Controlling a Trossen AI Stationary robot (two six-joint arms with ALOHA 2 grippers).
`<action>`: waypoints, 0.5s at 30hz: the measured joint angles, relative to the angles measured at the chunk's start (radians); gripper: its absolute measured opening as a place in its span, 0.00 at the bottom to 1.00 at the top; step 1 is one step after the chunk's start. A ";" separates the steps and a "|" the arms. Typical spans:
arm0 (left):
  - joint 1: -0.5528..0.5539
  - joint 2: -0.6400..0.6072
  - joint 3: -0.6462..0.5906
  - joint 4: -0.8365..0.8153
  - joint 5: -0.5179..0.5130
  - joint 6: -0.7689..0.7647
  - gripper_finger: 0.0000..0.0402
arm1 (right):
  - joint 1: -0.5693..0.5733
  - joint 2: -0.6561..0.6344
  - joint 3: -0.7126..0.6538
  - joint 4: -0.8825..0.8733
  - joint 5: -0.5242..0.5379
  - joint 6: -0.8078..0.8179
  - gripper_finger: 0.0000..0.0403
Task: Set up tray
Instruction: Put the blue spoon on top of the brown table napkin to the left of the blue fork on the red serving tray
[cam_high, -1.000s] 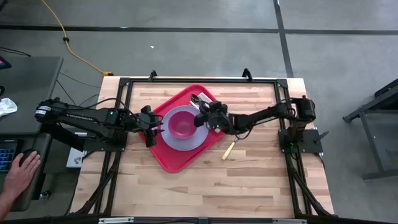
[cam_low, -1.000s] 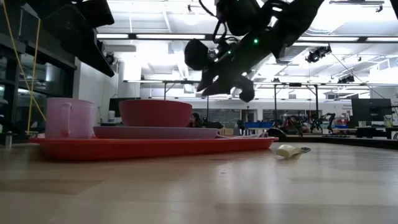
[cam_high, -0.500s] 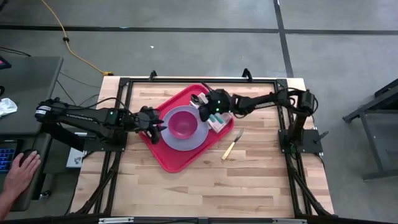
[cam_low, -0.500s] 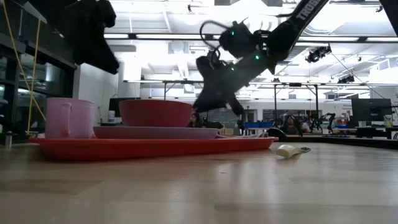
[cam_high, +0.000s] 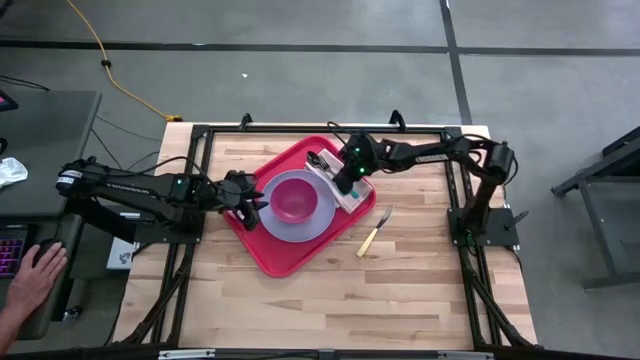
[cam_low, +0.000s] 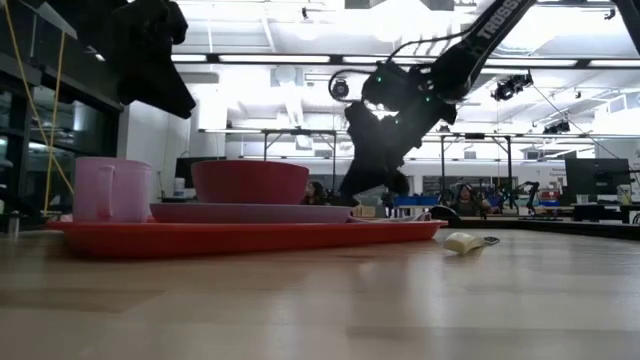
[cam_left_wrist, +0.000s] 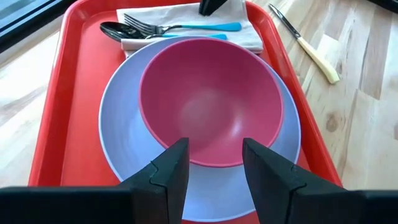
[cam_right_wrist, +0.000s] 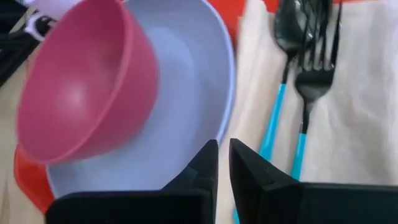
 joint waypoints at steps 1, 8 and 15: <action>0.000 0.000 0.000 0.000 0.000 0.000 0.45 | 0.002 -0.012 0.000 -0.008 0.005 -0.013 0.04; 0.000 0.000 0.000 0.000 0.000 0.000 0.45 | 0.031 -0.103 0.000 -0.090 0.077 -0.092 0.01; 0.000 0.000 0.000 0.000 0.000 0.000 0.45 | 0.066 -0.154 0.000 -0.068 0.100 -0.121 0.01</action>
